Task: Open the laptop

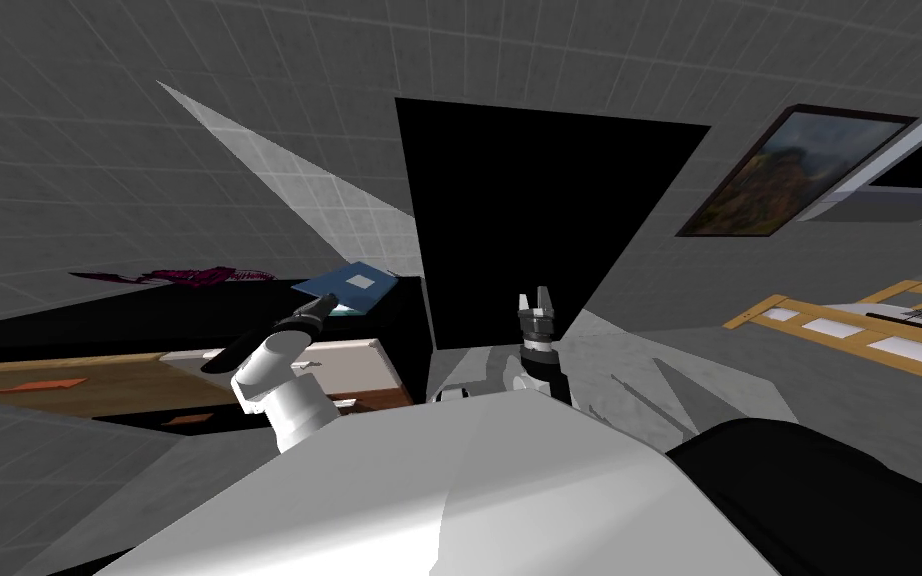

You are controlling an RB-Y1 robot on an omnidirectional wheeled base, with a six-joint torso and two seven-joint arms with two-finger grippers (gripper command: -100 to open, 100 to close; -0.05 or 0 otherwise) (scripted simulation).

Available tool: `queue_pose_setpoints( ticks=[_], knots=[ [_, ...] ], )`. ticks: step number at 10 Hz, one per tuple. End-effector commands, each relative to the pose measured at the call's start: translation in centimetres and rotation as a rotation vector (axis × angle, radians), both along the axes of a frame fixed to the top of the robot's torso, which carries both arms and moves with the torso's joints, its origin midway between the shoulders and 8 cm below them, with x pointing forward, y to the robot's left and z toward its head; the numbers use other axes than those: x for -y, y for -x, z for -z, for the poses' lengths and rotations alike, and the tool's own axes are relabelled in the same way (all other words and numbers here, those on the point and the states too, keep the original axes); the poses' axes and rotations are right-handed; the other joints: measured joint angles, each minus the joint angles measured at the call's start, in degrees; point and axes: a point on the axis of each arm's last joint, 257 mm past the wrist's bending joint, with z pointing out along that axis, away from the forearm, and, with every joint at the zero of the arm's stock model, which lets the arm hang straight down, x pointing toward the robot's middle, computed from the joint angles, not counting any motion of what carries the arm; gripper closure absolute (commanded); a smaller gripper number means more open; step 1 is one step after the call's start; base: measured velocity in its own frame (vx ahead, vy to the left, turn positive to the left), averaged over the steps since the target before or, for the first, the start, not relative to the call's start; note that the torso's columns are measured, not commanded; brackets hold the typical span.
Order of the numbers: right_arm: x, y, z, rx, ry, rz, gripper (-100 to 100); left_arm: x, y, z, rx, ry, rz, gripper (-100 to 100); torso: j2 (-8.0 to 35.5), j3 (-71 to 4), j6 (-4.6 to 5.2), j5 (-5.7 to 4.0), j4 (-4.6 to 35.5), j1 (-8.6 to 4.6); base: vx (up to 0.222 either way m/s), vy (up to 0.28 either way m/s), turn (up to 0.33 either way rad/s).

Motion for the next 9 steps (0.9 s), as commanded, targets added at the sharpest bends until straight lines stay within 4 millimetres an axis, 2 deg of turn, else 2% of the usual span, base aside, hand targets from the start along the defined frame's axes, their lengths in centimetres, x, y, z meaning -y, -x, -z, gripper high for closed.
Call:
queue_pose_setpoints(
  ticks=[1, 4, 9],
  knots=[
    [0.0, 0.0, 0.0, 0.000, 0.000, 0.000, 0, -0.6, 0.0, -1.0, -0.006, 0.007, -0.001, -100, 0.02, -0.01, 0.04, -0.15, 0.09, -0.15, -0.012, -0.009, -0.021],
    [0.0, 0.0, 0.0, 0.000, 0.000, 0.000, 0, -1.4, 0.1, -2.7, -0.006, 0.004, -0.006, -100, 0.62, 0.30, -0.21, -0.70, 0.93, -0.20, -0.001, -0.019, -0.019],
    [0.0, 0.0, 0.0, 0.000, 0.000, 0.000, 0, -2.7, 0.6, -5.6, -0.005, 0.004, -0.022, -100, 0.71, 0.36, -0.27, -0.72, 1.00, -0.16, -0.004, -0.017, -0.017]
  ],
)
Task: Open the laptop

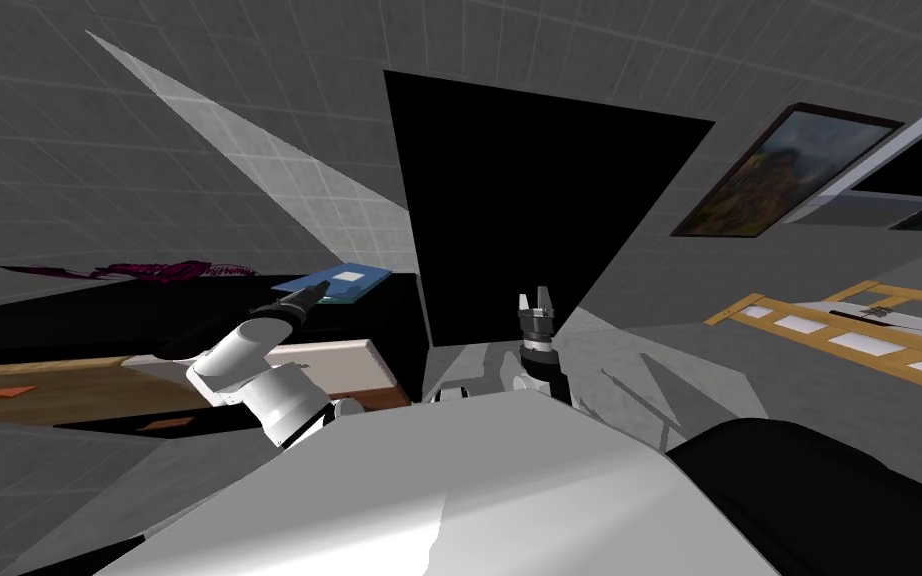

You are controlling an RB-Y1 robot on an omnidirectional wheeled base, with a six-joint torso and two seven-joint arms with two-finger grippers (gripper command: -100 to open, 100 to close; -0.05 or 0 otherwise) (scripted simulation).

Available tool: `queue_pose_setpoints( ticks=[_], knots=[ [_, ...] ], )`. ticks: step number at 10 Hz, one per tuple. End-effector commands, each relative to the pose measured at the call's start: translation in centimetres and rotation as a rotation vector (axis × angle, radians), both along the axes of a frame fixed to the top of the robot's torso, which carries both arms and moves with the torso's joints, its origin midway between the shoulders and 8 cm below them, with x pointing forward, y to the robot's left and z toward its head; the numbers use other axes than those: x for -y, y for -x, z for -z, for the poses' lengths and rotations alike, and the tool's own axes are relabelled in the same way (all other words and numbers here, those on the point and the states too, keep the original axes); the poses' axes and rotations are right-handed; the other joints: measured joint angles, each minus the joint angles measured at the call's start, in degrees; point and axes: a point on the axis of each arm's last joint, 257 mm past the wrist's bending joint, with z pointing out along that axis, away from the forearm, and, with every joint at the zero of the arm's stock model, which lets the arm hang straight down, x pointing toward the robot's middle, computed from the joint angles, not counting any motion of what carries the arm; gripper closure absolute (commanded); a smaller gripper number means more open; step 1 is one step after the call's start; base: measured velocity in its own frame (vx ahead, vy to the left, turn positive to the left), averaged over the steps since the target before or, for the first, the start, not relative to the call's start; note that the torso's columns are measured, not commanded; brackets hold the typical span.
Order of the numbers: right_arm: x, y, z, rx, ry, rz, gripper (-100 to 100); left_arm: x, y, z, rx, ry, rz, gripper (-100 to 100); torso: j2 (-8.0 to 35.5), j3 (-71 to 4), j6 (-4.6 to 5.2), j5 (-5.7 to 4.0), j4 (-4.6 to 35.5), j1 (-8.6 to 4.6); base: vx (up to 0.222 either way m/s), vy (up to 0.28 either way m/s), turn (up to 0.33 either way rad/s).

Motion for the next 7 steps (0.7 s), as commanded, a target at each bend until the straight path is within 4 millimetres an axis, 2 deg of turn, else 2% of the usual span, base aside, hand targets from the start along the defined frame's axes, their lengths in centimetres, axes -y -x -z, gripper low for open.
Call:
queue_pose_setpoints(
  ticks=[1, 2, 7],
  knots=[
    [0.00, 0.00, 0.00, 0.000, 0.000, 0.000, 0, -0.35, 0.14, -0.56, 0.001, 0.000, -0.004, -100, -0.03, -0.02, 0.00, 0.01, -0.02, 0.01, -0.002, -0.006, 0.000],
    [0.00, 0.00, 0.00, 0.000, 0.000, 0.000, 0, -0.37, 0.16, -0.50, -0.001, 0.003, -0.003, 0, -0.07, -0.05, 0.02, 0.03, -0.05, 0.04, 0.000, 0.000, 0.000],
    [0.00, 0.00, 0.00, 0.000, 0.000, 0.000, 0, -0.37, 0.15, -0.43, -0.003, 0.004, -0.003, 0, -0.16, -0.09, 0.01, 0.15, -0.16, 0.13, 0.000, 0.000, 0.000]
  ],
)
